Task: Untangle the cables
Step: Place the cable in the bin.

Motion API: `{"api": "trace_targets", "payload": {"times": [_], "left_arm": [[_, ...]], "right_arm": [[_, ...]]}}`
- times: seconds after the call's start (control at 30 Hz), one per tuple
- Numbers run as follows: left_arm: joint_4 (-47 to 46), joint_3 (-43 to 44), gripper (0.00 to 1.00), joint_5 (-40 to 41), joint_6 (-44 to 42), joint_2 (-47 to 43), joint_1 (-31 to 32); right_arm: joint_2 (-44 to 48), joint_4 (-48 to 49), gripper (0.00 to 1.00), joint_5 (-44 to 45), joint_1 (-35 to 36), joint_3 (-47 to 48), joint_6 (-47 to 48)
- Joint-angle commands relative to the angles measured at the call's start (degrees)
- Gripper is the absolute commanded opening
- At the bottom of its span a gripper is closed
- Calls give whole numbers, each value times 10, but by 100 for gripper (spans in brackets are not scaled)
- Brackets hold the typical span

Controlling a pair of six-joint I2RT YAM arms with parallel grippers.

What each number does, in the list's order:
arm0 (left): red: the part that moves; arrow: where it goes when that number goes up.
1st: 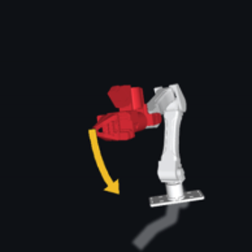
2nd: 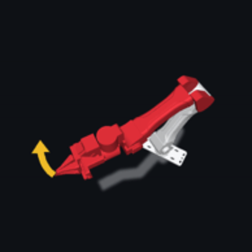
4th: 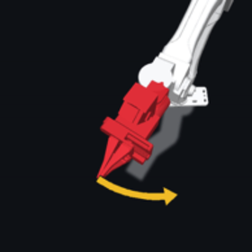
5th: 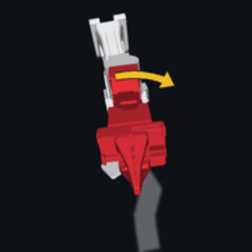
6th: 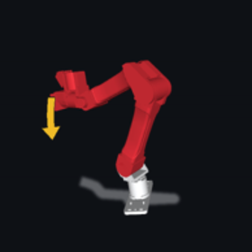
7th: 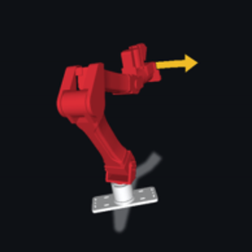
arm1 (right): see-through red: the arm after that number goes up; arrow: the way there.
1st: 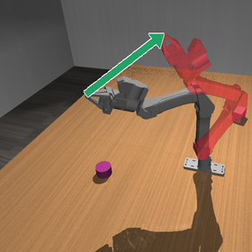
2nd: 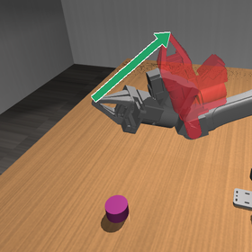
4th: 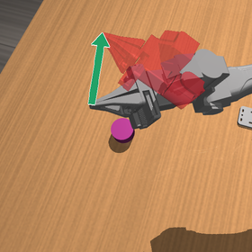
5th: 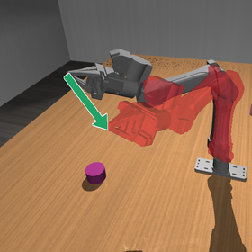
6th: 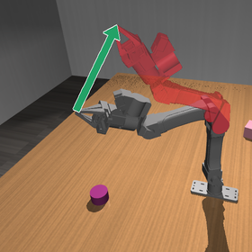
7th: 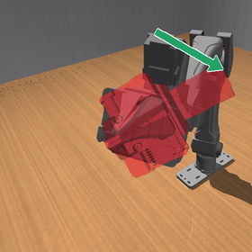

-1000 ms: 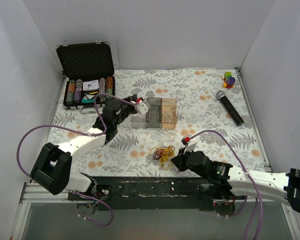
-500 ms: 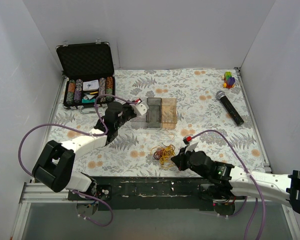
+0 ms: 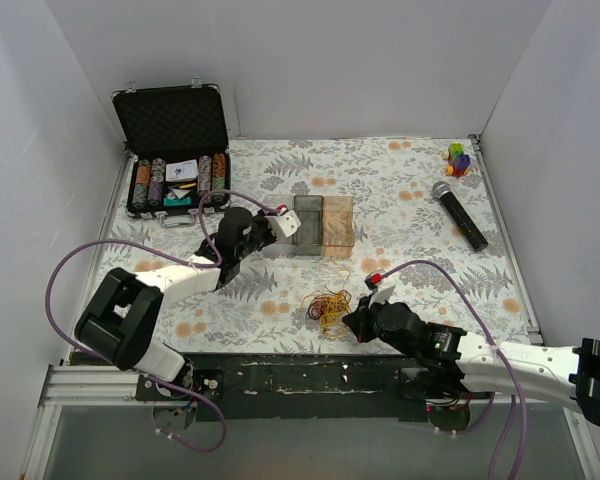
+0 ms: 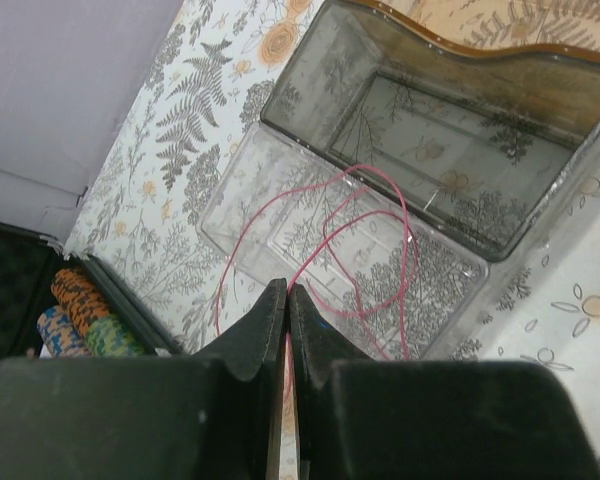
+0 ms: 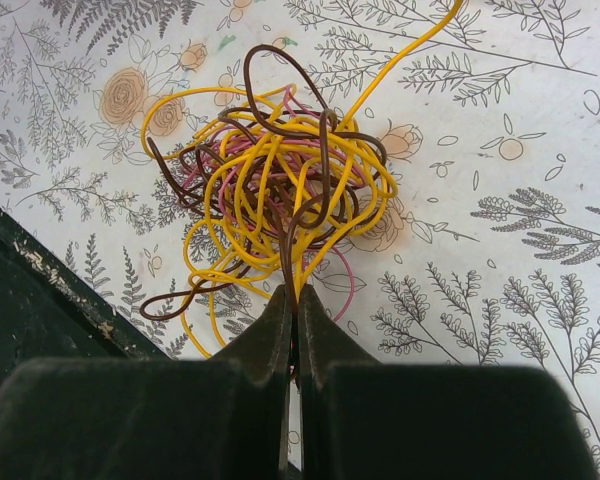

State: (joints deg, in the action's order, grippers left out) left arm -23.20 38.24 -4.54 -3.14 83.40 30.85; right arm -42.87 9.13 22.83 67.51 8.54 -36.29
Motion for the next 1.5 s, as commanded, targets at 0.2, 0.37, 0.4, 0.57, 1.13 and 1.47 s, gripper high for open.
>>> {"api": "trace_targets", "payload": {"times": [0.2,0.37,0.4,0.57,1.13,1.47], "left_arm": [[85,97,0,2,-79,82,2],[106,100,17,-16,-86,75,4],[120,106,23,-20,-78,70,4],[203,139,76,-57,-9,13,2],[405,285,83,-187,228,96,-137],[410,304,80,-224,171,200,-179]], "right_arm": [[-6,42,1,13,-1,-5,-15],[-13,47,1,10,-2,-2,-13],[-14,47,1,10,-2,0,-12],[-19,50,1,8,-2,4,-9],[-30,50,1,1,-2,18,2],[-28,37,1,2,-3,27,3]]}}
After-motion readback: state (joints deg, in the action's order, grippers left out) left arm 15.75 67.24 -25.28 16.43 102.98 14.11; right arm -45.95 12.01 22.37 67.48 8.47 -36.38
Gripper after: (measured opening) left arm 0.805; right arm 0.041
